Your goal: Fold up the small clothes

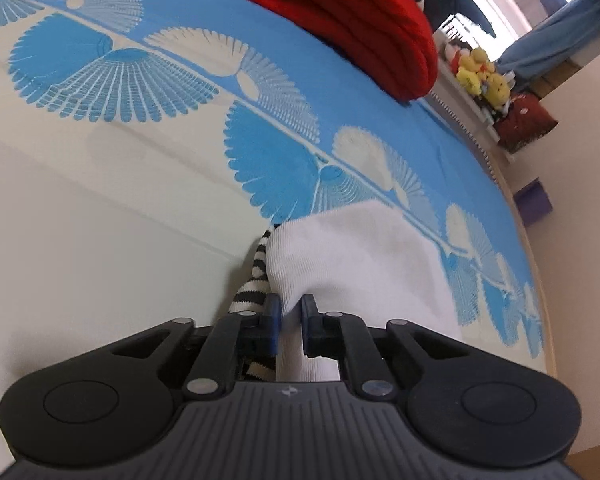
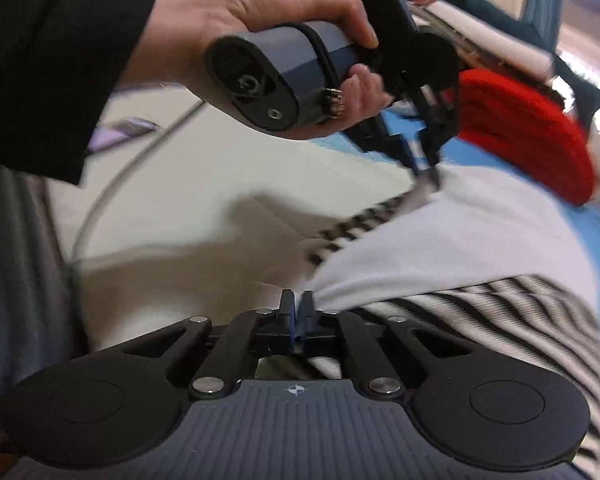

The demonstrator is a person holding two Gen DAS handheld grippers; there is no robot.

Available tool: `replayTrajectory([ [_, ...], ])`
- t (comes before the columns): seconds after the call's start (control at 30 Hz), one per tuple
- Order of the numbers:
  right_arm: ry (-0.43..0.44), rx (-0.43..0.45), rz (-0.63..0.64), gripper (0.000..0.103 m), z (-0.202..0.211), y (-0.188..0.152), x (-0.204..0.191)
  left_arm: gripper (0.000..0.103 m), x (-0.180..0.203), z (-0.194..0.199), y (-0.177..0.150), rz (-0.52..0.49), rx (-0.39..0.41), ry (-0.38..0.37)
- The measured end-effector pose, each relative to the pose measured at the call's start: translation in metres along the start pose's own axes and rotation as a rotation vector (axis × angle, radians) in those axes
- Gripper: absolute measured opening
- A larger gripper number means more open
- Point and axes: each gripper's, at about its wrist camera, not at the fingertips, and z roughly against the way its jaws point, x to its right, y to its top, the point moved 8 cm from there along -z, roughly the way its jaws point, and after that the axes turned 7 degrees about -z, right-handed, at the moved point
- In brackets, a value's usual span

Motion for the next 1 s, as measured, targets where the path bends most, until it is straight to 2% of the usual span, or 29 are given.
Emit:
replayTrajectory([
  [0.03,0.046,0.003,-0.044,0.015,0.008,0.003,0.002,0.019,0.0,0.005,0.002,-0.011,0.018,0.008],
  [0.07,0.063,0.027,-0.072,0.028,0.019,0.007,0.007,0.025,0.0,0.009,0.005,-0.019,0.033,0.013],
  [0.1,0.055,0.06,-0.081,0.032,0.029,0.01,0.013,0.042,-0.001,0.016,0.007,-0.023,0.052,0.02],
  [0.13,0.027,0.099,-0.081,0.032,0.042,0.014,0.023,0.07,-0.003,0.022,0.009,-0.019,0.065,0.03],
  [0.2,-0.08,0.155,-0.098,0.032,0.074,0.017,0.056,0.092,-0.01,0.039,0.009,0.005,0.093,0.08],
  [0.33,-0.23,0.195,-0.172,0.033,0.118,0.007,0.122,0.092,-0.021,0.074,-0.014,-0.019,0.145,0.192],
  [0.4,-0.209,0.155,-0.198,0.033,0.122,-0.007,0.14,0.092,-0.026,0.083,-0.03,0.024,0.135,0.221],
  [0.47,-0.175,0.024,-0.202,0.033,0.107,-0.034,0.144,0.092,-0.027,0.088,-0.056,0.076,0.088,0.219],
  [0.5,-0.164,-0.013,-0.182,0.034,0.101,-0.047,0.14,0.092,-0.023,0.088,-0.074,0.086,0.035,0.215],
  [0.57,-0.141,-0.004,-0.091,0.034,0.103,-0.054,0.124,0.092,-0.016,0.092,-0.112,0.104,-0.04,0.204],
  [0.63,-0.049,0.0,-0.09,0.034,0.115,-0.051,0.112,0.092,-0.005,0.105,-0.147,0.117,-0.047,0.169],
  [0.67,-0.01,0.017,-0.13,0.038,0.127,-0.047,0.115,0.092,0.001,0.111,-0.16,0.116,-0.045,0.141],
  [0.73,0.013,0.07,-0.192,0.056,0.148,-0.032,0.133,0.092,0.015,0.115,-0.179,0.11,-0.045,0.097],
  [0.8,0.023,0.138,-0.266,0.09,0.162,-0.008,0.169,0.092,0.032,0.108,-0.189,0.054,-0.074,0.045],
  [0.83,0.039,0.171,-0.321,0.097,0.162,0.007,0.196,0.092,0.039,0.101,-0.191,0.046,-0.081,0.019],
  [0.87,0.053,0.183,-0.365,0.102,0.156,0.018,0.218,0.092,0.042,0.094,-0.192,0.073,-0.086,0.003],
  [0.9,0.057,0.179,-0.408,0.102,0.144,0.025,0.241,0.092,0.044,0.087,-0.193,0.117,-0.088,-0.031],
  [0.97,0.031,0.11,-0.538,0.102,0.106,0.037,0.296,0.092,0.047,0.071,-0.194,0.191,-0.094,-0.106],
  [1.0,0.022,0.06,-0.615,0.102,0.082,0.039,0.321,0.092,0.048,0.061,-0.195,0.198,-0.121,-0.122],
])
